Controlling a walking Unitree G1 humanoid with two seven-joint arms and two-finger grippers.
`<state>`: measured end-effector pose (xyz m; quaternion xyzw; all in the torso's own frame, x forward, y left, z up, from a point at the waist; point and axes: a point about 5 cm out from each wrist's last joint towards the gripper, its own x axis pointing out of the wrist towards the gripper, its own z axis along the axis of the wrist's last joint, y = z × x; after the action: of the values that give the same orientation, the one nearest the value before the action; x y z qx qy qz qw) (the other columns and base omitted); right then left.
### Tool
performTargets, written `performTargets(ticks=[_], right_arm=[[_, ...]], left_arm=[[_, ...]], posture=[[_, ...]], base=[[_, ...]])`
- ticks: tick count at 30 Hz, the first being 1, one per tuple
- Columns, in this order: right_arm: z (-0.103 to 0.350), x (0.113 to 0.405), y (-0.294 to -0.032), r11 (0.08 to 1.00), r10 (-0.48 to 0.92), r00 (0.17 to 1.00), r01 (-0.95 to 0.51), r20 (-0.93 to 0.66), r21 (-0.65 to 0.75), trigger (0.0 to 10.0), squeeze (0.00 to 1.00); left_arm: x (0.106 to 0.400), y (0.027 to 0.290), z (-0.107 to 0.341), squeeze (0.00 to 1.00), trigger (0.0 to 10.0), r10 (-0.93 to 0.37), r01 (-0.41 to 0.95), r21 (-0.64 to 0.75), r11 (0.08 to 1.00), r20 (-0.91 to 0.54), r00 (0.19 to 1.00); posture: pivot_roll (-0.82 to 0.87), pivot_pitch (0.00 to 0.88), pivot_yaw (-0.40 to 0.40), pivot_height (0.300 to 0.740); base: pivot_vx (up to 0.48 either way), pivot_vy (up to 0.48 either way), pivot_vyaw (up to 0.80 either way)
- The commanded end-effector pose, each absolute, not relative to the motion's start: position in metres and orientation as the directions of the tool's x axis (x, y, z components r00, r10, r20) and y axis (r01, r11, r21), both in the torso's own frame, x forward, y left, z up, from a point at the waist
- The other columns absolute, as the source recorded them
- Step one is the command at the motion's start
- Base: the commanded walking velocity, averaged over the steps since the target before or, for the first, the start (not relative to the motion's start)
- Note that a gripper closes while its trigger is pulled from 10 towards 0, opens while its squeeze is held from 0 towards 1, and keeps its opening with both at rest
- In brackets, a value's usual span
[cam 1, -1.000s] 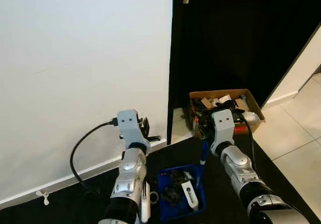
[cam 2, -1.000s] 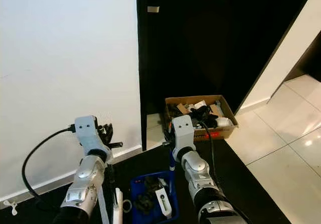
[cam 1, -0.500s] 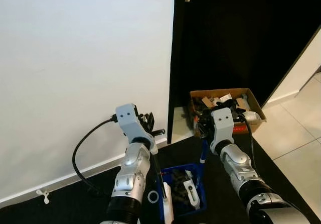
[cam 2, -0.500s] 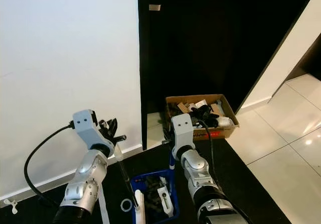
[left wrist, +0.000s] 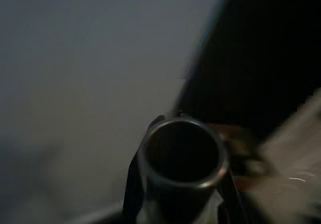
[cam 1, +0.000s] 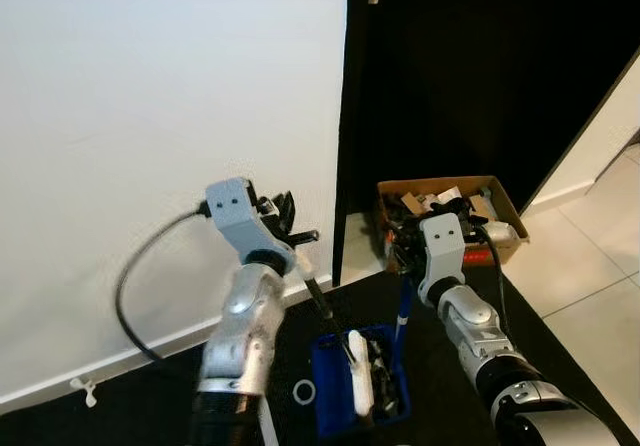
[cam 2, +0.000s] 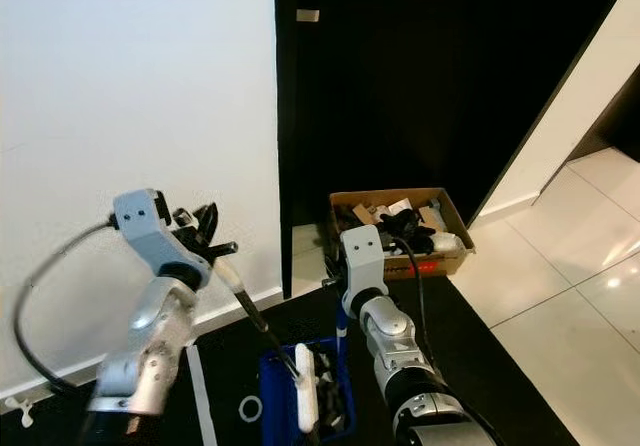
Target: Sweep floor
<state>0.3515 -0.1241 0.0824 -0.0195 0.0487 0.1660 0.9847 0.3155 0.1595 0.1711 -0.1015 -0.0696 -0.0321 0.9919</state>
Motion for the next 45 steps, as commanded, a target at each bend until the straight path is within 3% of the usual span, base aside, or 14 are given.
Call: performTargets(ticks=[1,3,6,15,20,26,34,45], right_arm=[[0.069,0.344,-0.116,0.936,0.352,0.924,-0.349,-0.15,0.041,10.0,0.0],[0.067,0.343,-0.115,0.935,0.354,0.923,-0.352,-0.152,0.046,10.0,0.0],[0.067,0.342,-0.113,0.933,0.36,0.92,-0.357,-0.153,0.048,10.0,0.0],[0.068,0.341,-0.106,0.927,0.374,0.916,-0.371,-0.143,0.053,10.0,0.0],[0.069,0.341,-0.104,0.924,0.383,0.914,-0.38,-0.134,0.051,10.0,0.0],[0.068,0.34,-0.106,0.925,0.379,0.916,-0.376,-0.131,0.048,10.0,0.0],[0.07,0.341,-0.105,0.927,0.374,0.918,-0.37,-0.129,0.053,10.0,0.0],[0.07,0.342,-0.103,0.929,0.37,0.92,-0.365,-0.126,0.062,10.0,0.0]], left_arm=[[0.312,0.163,0.176,0.12,10.0,-0.041,0.068,-0.143,0.987,0.181,0.983],[0.321,0.179,0.168,0.12,10.0,-0.003,0.022,-0.118,0.993,0.16,0.987],[0.327,0.183,0.164,0.12,10.0,0.013,0.003,-0.105,0.994,0.147,0.989],[0.345,0.178,0.144,0.16,10.0,0.046,-0.04,-0.057,0.998,0.098,0.994],[0.348,0.172,0.117,0.16,10.0,0.065,-0.064,-0.091,0.994,0.002,0.998],[0.338,0.133,0.098,0.16,10.0,-0.003,-0.019,-0.328,0.945,-0.067,0.998],[0.336,0.098,0.117,0.15,10.0,-0.077,0.066,-0.53,0.846,0.001,0.997],[0.333,0.104,0.141,0.15,10.0,-0.066,0.093,-0.631,0.77,0.067,0.996]], posture=[[0.08,0.15,-0.005,0.74],[0.08,0.184,-0.014,0.74],[0.08,0.2,-0.014,0.74],[0.06,0.278,-0.012,0.74],[0.04,0.295,-0.009,0.74],[0.04,0.291,-0.006,0.74],[0.05,0.281,-0.002,0.74],[0.07,0.276,-0.001,0.74]], base=[[0.0,0.0,0.0],[0.0,0.0,0.0],[0.0,0.0,0.0],[0.0,0.0,0.0],[0.0,0.0,0.0],[0.0,0.0,0.0],[0.0,0.0,0.0],[0.0,0.0,0.0]])
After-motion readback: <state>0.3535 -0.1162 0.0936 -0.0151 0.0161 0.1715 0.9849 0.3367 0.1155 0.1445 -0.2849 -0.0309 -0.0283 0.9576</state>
